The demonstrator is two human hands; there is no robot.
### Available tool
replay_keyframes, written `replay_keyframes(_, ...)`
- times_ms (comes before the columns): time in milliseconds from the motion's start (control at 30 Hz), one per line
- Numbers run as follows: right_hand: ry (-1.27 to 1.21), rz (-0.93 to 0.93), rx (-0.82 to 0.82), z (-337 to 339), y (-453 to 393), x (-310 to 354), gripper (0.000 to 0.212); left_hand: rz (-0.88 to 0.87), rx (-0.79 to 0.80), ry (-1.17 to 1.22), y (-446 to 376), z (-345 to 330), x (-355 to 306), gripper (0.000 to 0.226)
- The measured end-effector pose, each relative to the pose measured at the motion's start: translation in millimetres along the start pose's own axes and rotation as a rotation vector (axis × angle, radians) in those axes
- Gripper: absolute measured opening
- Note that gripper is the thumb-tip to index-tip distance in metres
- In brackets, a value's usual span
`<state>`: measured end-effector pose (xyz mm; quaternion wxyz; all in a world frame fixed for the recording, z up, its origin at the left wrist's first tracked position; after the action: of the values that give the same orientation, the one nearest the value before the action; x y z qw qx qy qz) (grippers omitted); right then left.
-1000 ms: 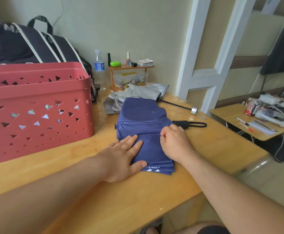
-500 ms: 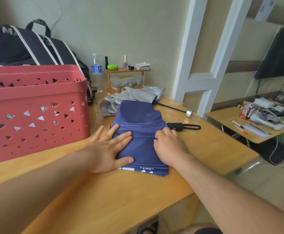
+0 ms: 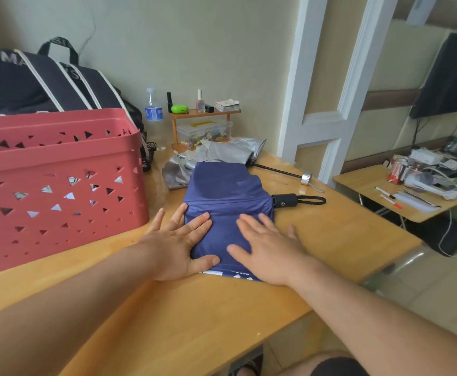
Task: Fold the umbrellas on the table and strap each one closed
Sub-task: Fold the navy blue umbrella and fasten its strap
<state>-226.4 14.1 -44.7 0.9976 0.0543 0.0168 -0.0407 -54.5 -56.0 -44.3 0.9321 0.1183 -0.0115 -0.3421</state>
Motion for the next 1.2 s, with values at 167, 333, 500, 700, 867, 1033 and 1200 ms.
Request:
replay_keyframes(167,0.008,-0.030,0.075,-8.6,6.1,-21.2,0.083,0.005,0.003,-0.105,0.2,19.6,-4.6,0.113)
replay_keyframes(333,-0.003,-0.012,0.044,-8.2,6.5,-18.7,0.071,-0.005,-0.174,0.149,-22.0,89.7,0.9,0.098)
replay_keyframes(500,-0.005,-0.008,0.034,-7.6,7.1,-17.7,0.071,0.167,-0.535,0.415,-72.9,117.1,40.7,0.059)
replay_keyframes(700,-0.012,-0.009,0.014,-6.0,8.7,-17.1,0.071,0.318,-0.517,1.114,-109.2,99.8,50.1,0.078)
replay_keyframes(867,-0.020,-0.009,0.012,-4.9,9.3,-17.1,0.071,0.329,-0.623,1.175,-107.7,115.6,49.3,0.066)
replay_keyframes(1033,-0.018,-0.010,0.023,-6.8,8.6,-17.7,0.071,0.196,-0.708,1.200,-93.3,131.8,48.8,0.010)
replay_keyframes(1200,-0.019,-0.008,0.034,-5.7,9.0,-17.7,0.070,0.032,-0.948,1.382,-51.0,137.8,52.9,0.005)
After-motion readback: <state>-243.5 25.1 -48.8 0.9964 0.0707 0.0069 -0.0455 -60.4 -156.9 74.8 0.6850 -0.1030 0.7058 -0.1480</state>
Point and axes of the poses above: each hand's wrist, its own y-axis away from the middle knuckle, its own z-axis out of the back of the hand, x = y × z, the point moved 8 cm from there along -y, towards the middle knuckle, and after that the axes turned 11 degrees about y, right-handed, at the moved point
